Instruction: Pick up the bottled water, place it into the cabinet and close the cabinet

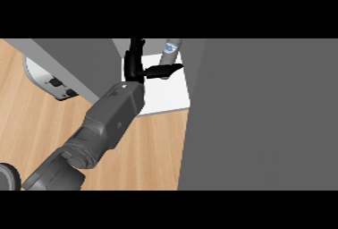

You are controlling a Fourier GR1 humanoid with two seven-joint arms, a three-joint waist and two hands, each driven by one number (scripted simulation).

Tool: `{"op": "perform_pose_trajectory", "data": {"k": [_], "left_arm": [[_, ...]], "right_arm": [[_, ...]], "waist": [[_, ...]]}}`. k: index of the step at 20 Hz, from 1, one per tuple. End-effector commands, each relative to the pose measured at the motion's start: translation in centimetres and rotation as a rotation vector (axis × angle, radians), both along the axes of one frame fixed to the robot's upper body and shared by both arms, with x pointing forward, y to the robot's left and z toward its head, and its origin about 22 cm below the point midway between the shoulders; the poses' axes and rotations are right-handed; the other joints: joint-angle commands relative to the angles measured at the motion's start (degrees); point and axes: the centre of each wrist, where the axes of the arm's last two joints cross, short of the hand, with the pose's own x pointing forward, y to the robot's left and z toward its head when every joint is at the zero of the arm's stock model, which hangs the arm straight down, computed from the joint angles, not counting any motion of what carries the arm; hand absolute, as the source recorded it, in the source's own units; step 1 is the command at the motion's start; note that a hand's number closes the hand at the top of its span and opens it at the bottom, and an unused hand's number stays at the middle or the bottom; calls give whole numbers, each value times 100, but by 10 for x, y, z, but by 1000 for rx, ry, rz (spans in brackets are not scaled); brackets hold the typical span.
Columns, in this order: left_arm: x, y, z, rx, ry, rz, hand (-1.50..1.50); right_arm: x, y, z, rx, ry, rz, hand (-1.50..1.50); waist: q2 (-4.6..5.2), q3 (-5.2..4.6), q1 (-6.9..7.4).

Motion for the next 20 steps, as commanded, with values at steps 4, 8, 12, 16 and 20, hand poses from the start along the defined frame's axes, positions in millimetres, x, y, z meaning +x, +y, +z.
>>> {"op": "perform_pose_trajectory", "data": {"k": [4,8,12,16,20], "left_arm": [[3,-13,13,108,-80,-131,-150],[0,-15,8,58,-152,-158,150],[0,-18,10,-2,-170,-174,150],[-4,-20,7,-56,-195,-163,150],[-13,-16,-10,-81,-155,-193,150]], "right_arm": [[1,3,-2,-22,-2,16,-150],[0,-3,-6,-4,-3,3,-150],[-4,0,0,-29,11,4,-150],[-3,7,1,-62,2,17,-150],[-4,-1,5,-59,1,13,-150]], "waist": [[-30,7,-10],[-92,8,38],[-156,3,142],[-195,6,230],[-219,7,275]]}}
